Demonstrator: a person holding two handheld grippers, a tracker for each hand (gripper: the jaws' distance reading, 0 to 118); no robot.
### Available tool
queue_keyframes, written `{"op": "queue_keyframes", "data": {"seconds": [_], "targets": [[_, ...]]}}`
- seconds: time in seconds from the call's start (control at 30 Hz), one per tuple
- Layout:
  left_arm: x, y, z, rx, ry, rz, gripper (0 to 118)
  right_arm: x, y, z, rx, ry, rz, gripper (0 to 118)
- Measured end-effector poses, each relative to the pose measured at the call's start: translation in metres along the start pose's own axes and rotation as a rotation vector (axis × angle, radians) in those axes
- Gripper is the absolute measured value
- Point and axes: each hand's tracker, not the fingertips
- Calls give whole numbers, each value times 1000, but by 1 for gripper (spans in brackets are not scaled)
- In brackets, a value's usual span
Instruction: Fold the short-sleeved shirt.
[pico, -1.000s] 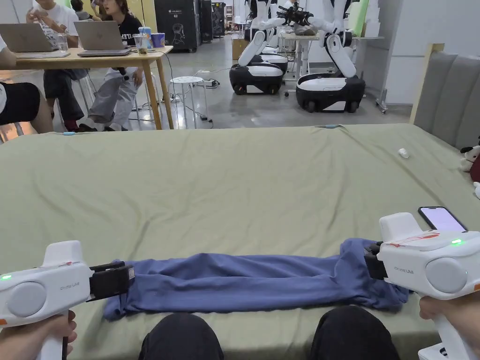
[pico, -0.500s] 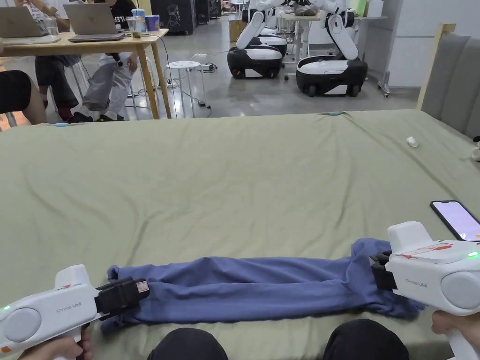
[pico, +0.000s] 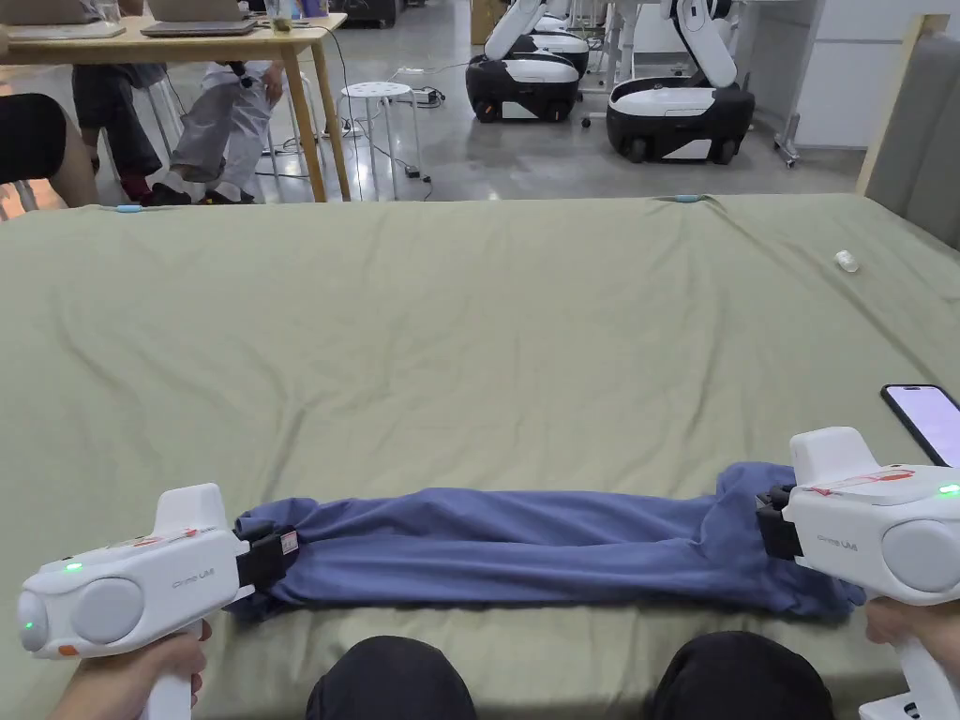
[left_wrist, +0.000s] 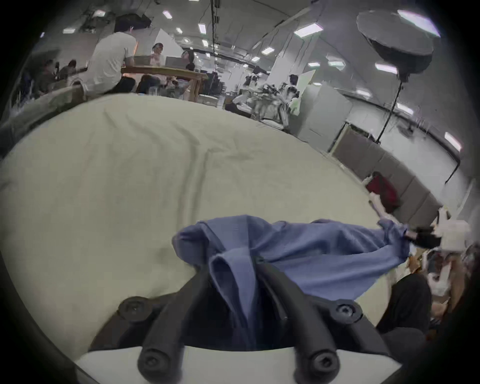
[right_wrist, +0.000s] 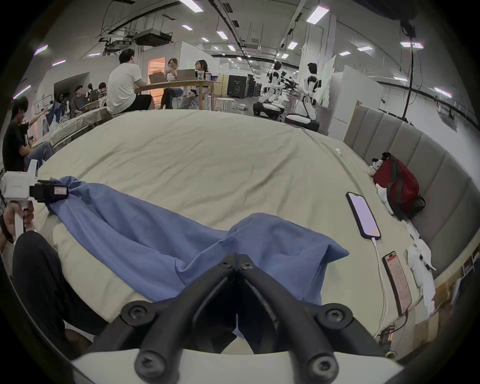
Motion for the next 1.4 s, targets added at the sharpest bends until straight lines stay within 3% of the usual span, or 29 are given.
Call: {"op": "queue_keyframes", "data": {"seconds": [0.03,0.2,0.4,0.53,0.7,0.8,0.93,1.03,1.13,1.23,1.33,1.4], "targets": [[-1,0,-2,-7,-1,-29,7,-1,1,1,3,-4,-3,0],[-21,7,7,18,-58,87,7,-11,13,12,31,-1,-2,0],[-41,15,30,50,-41,65,7,-27,32,15,63,-5,34,0],[-80,26,48,93,24,113,7,-42,42,17,78,13,51,0],[-141,34,70,121,216,175,7,-56,50,10,83,32,76,0],[-155,29,74,95,200,194,7,-60,52,6,83,44,75,0],[-131,30,79,104,159,180,7,-63,52,4,74,49,78,0],[-95,40,90,146,-26,186,7,-62,52,3,71,48,78,0],[-45,44,88,139,-153,105,7,-59,52,2,73,48,74,0],[1,47,57,48,-235,53,7,-55,51,2,72,45,66,0],[42,35,16,-43,-230,-46,7,-50,49,5,74,46,54,0],[49,26,-14,-103,-229,-37,7,-45,46,6,75,48,42,0]]}}
